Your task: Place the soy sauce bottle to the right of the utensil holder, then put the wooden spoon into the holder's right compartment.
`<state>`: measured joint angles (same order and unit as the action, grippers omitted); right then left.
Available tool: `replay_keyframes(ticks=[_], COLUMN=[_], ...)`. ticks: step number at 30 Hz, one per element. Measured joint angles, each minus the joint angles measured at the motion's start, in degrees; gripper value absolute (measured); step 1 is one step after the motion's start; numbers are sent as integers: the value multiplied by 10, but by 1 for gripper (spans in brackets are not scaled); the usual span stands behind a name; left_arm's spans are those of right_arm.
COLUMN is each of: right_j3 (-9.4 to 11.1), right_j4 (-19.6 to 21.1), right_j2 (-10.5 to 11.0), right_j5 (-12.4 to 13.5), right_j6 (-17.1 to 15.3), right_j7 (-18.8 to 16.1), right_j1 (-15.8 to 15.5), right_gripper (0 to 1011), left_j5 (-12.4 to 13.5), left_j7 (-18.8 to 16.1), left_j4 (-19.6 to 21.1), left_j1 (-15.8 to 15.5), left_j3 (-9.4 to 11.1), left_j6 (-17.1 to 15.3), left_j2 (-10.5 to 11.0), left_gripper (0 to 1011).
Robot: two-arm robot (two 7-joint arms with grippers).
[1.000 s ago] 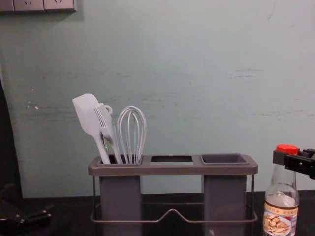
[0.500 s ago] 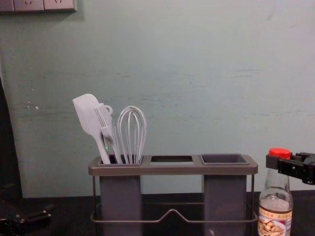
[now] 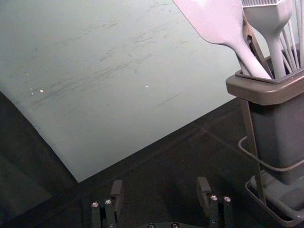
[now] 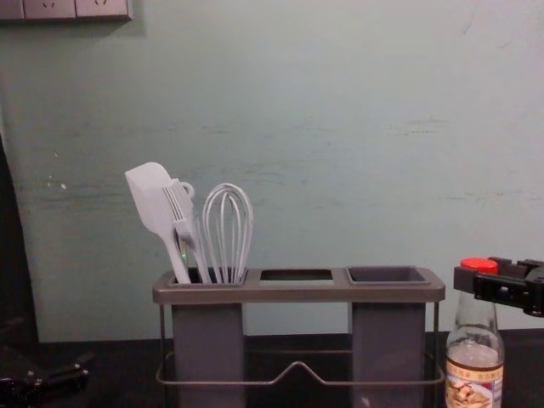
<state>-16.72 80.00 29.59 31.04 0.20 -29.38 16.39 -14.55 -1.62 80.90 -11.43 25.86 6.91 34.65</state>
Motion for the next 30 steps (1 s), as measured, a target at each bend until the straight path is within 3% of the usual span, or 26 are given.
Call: replay_keyframes(ticks=[7,13,24,30], right_j3=[0,1,44,50], right_j4=[0,1,77,134], right_j2=[0,0,30,56], right_j5=[0,1,44,54], right_j6=[0,0,21,13], right_j7=[0,0,-11,-18], right_j1=[0,-1,-47,-75], right_gripper=[876,1002,1000,1000], left_j5=[0,0,0,0], left_j7=[0,0,0,0], left_j4=[0,0,0,0], left_j1=[0,0,0,0], left_j3=[0,0,0,0], left_j6=[0,0,0,0], left_j2=[0,0,0,0], left_gripper=[1011,1011,1011,1011])
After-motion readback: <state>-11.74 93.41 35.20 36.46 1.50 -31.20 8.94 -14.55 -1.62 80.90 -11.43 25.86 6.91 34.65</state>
